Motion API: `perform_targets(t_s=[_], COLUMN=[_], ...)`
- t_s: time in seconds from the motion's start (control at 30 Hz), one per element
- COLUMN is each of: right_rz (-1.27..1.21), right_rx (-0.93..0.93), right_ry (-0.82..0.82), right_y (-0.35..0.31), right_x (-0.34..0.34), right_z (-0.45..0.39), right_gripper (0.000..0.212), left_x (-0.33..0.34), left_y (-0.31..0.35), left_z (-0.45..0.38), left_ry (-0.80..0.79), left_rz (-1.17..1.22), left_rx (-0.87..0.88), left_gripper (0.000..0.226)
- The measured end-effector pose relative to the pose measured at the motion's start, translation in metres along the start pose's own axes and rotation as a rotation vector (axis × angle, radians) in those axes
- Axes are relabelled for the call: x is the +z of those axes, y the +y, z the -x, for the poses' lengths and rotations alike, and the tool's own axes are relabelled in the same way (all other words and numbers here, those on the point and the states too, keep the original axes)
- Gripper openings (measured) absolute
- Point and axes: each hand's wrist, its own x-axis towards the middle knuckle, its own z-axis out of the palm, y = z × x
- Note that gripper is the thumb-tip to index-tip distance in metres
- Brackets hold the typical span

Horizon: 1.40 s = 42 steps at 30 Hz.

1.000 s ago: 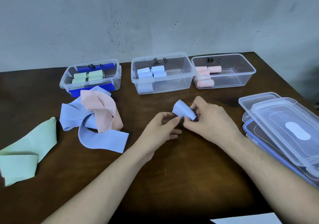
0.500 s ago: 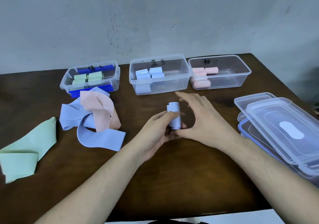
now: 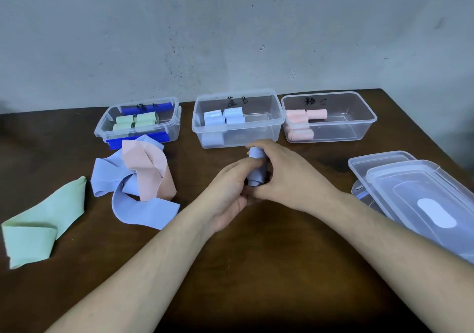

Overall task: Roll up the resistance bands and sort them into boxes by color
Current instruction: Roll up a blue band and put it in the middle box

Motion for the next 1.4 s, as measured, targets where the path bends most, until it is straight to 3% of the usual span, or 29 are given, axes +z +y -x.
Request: perform_targets(t_s=[0.17, 0.23, 0.5, 0.6, 0.67, 0.8, 0.9, 1.07, 1.23, 1.4], right_rz=[0.119, 0.115, 0.080, 0.095, 0.047, -0.025, 0.006, -0.053, 0.051, 0.143], right_rx=[0.037, 0.048, -0.047, -0.006, 0.017, 0.064, 0.007, 0.049, 0.083, 0.100], right_ry=[0.023, 0.047, 0.093, 0.052, 0.048, 0.038, 0.030, -0.068, -0.130, -0.152], right_y=[0.007, 0.013, 0.025, 0.026, 0.024, 0.017, 0.014, 0.014, 0.017, 0.021], right_x=[-0.014, -0.017, -0.018, -0.021, -0.022, -0.027, -0.034, -0.046, -0.051, -0.053], right_z=[-0.023, -0.032, -0.069, -0.082, -0.089, -0.107, -0.123, -0.151, -0.175, -0.198], right_gripper=[0.063, 0.060, 0.081, 0.079, 0.068, 0.045, 0.037, 0.028, 0.032, 0.018], left_x=[0.002, 0.004, -0.002, -0.018, -0.033, -0.059, -0.074, -0.089, -0.098, -0.099], left_y=[0.008, 0.010, 0.041, 0.057, 0.068, 0.093, 0.114, 0.134, 0.138, 0.149], left_z=[-0.013, -0.019, -0.046, -0.058, -0.066, -0.077, -0.086, -0.106, -0.127, -0.139], left_ry=[0.020, 0.043, 0.222, 0.290, 0.261, 0.251, 0.171, 0.025, 0.003, -0.018], left_rz=[0.089, 0.059, -0.085, -0.111, -0.202, -0.606, -0.809, -0.927, -1.035, -1.100], left_rx=[-0.002, 0.023, 0.144, 0.158, 0.144, 0.161, 0.197, 0.228, 0.295, 0.356], left_gripper=[0.037, 0.035, 0.009, 0.014, 0.020, 0.029, 0.027, 0.032, 0.031, 0.026])
